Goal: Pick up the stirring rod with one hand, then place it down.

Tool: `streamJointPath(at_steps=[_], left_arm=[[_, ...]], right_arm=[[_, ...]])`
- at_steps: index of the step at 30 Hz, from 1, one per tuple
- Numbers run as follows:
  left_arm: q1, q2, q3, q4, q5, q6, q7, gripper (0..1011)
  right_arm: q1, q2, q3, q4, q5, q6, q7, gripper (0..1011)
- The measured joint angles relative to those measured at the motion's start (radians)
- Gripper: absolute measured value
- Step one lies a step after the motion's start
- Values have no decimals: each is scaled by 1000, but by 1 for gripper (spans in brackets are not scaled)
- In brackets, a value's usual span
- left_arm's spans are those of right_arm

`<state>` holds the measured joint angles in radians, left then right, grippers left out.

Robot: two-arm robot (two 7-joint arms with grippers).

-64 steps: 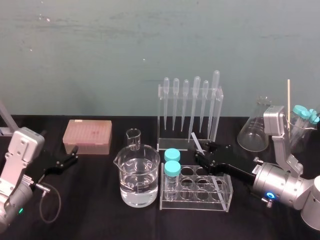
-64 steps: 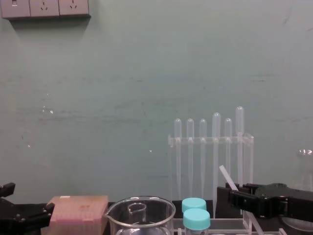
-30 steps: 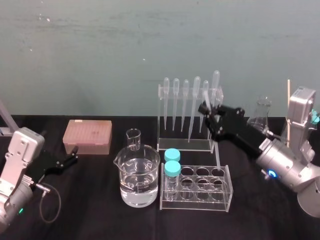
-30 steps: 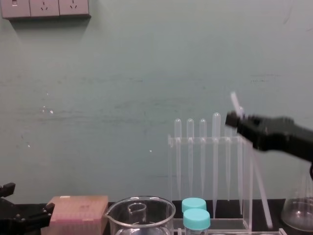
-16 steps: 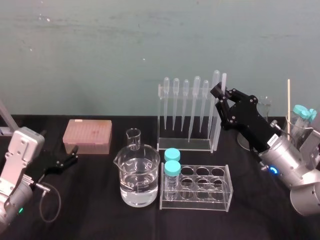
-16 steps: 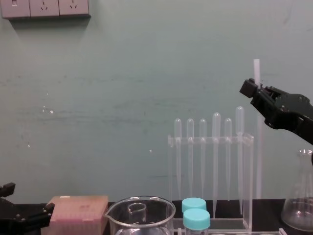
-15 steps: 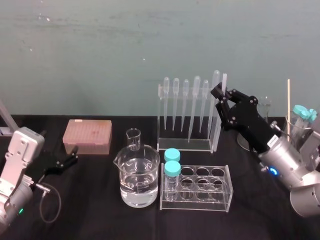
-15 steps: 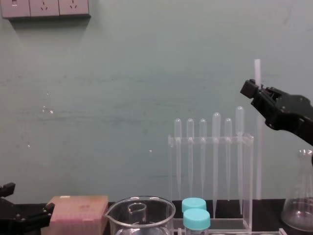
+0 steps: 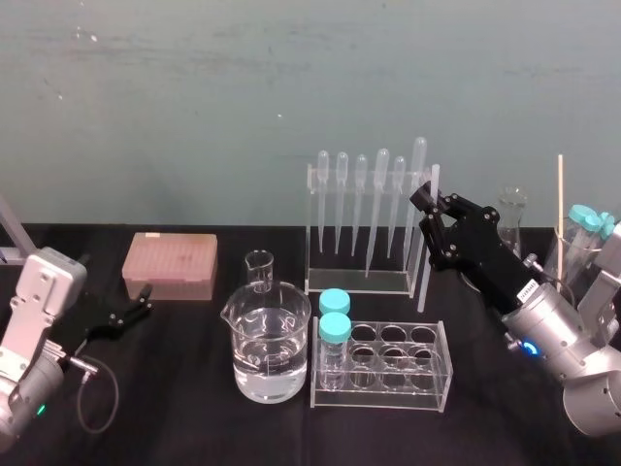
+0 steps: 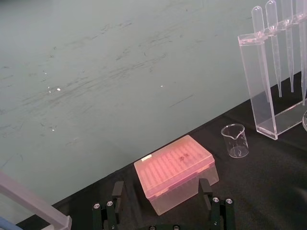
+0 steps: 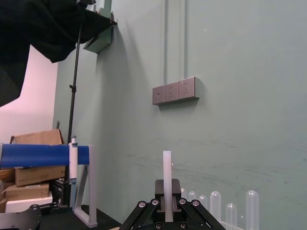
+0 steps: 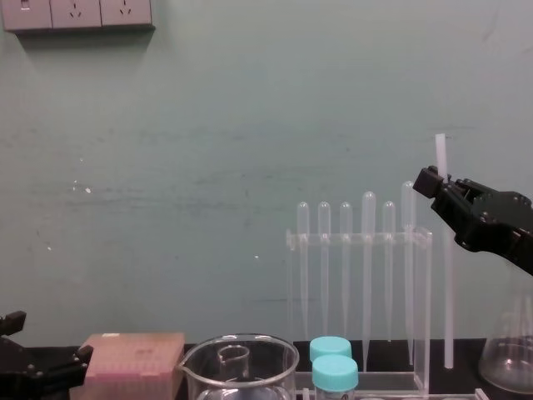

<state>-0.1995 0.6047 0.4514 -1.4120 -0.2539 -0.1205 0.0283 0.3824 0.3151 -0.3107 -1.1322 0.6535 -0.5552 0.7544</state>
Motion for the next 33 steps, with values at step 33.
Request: streamJointPath(at_steps=[33], left_arm=[[0,0,0,0,0,0,0,1000]], right_arm=[[3,0,-2,-1,5,-7,4,71]])
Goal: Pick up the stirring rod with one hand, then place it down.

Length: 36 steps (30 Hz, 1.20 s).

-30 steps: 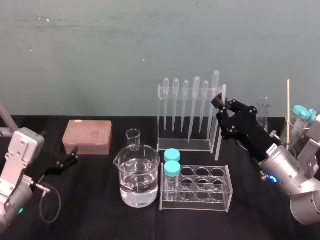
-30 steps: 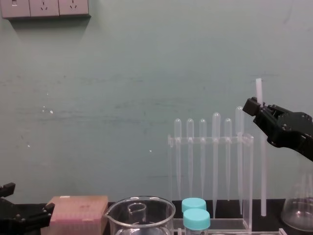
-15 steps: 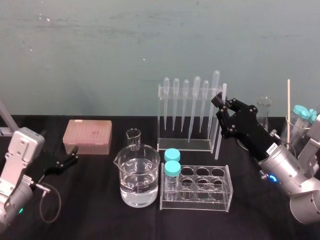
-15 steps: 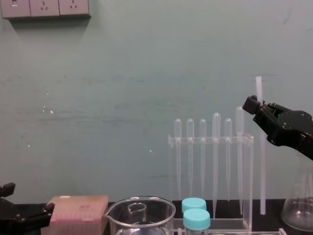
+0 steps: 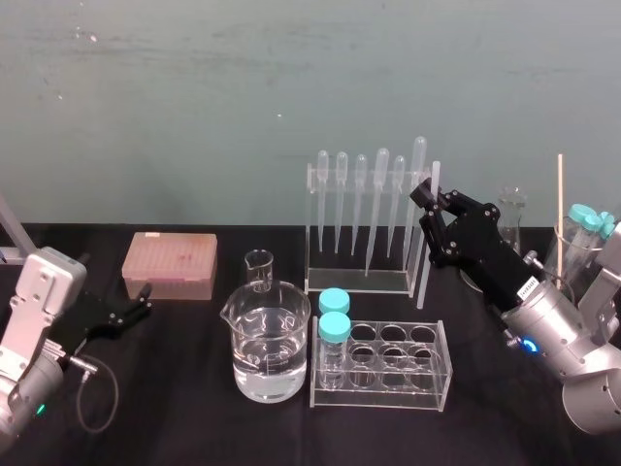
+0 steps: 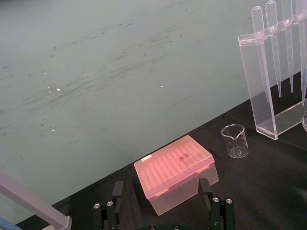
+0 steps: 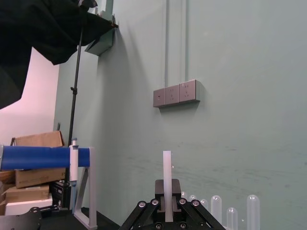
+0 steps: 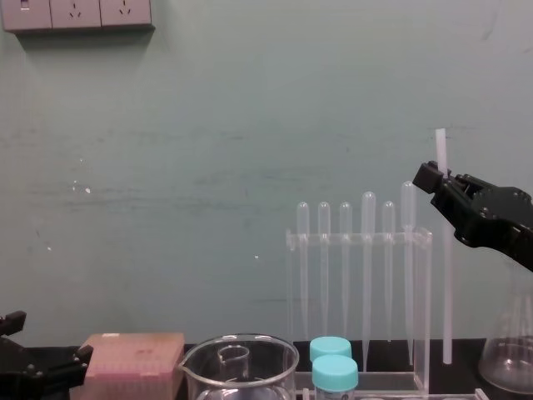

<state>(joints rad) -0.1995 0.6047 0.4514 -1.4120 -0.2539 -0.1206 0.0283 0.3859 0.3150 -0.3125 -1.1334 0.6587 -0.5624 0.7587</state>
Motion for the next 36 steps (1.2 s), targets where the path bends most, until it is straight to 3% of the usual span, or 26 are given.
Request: streamJointPath(at_steps=[36], left_arm=[[0,0,0,0,0,0,0,1000]], right_arm=[[0,0,0,0,0,0,0,71]])
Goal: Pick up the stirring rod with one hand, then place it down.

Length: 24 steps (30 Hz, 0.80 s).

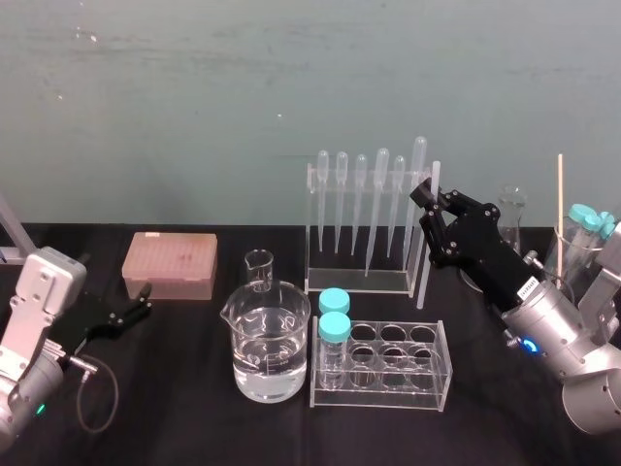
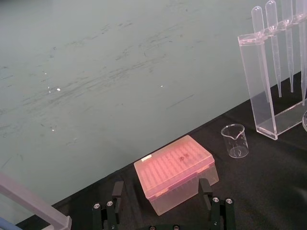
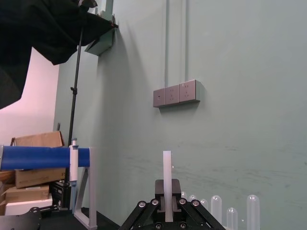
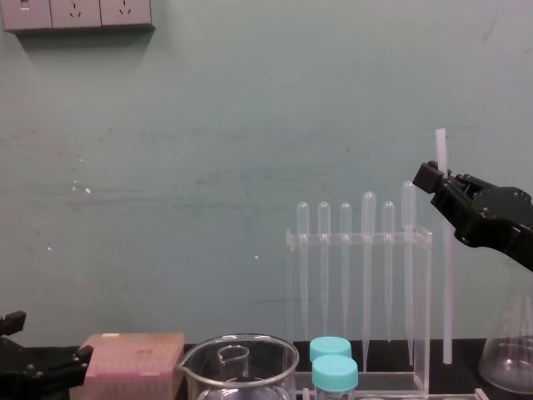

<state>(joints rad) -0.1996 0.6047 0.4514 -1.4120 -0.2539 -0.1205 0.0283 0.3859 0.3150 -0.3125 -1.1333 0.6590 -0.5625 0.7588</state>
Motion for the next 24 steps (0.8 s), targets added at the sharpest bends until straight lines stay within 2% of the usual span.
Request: streamJointPath(at_steps=[24], left_arm=[[0,0,0,0,0,0,0,1000]], right_arm=[[0,0,0,0,0,0,0,71]])
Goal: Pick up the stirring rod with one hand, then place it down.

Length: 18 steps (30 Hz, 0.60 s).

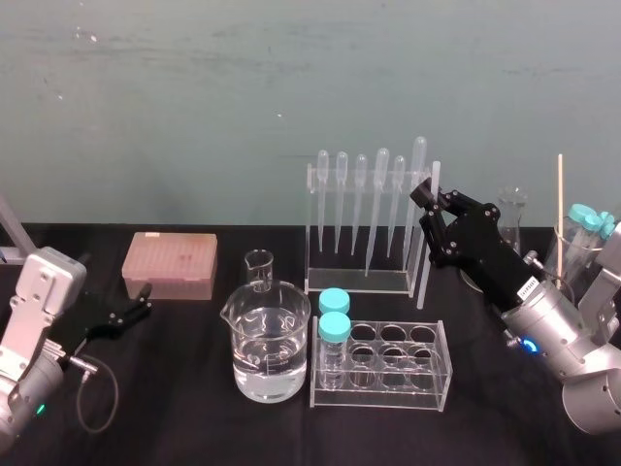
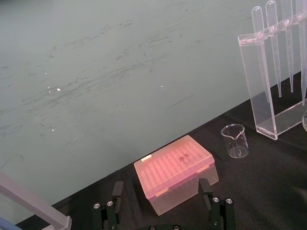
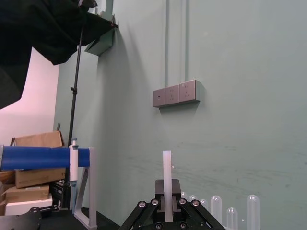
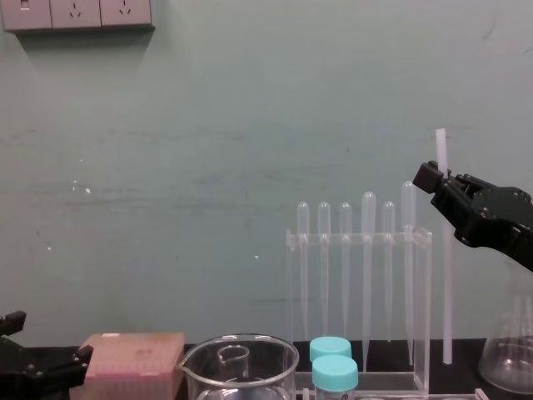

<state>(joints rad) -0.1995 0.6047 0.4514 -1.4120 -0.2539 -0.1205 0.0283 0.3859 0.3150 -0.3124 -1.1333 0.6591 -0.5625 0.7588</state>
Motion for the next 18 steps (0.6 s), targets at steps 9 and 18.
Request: streamJointPath(at_steps=[9,18], left_arm=[[0,0,0,0,0,0,0,1000],[0,0,0,0,0,0,0,1000]], right_arm=[[0,0,0,0,0,0,0,71],[0,-1,2,0,-1,0,1,71]])
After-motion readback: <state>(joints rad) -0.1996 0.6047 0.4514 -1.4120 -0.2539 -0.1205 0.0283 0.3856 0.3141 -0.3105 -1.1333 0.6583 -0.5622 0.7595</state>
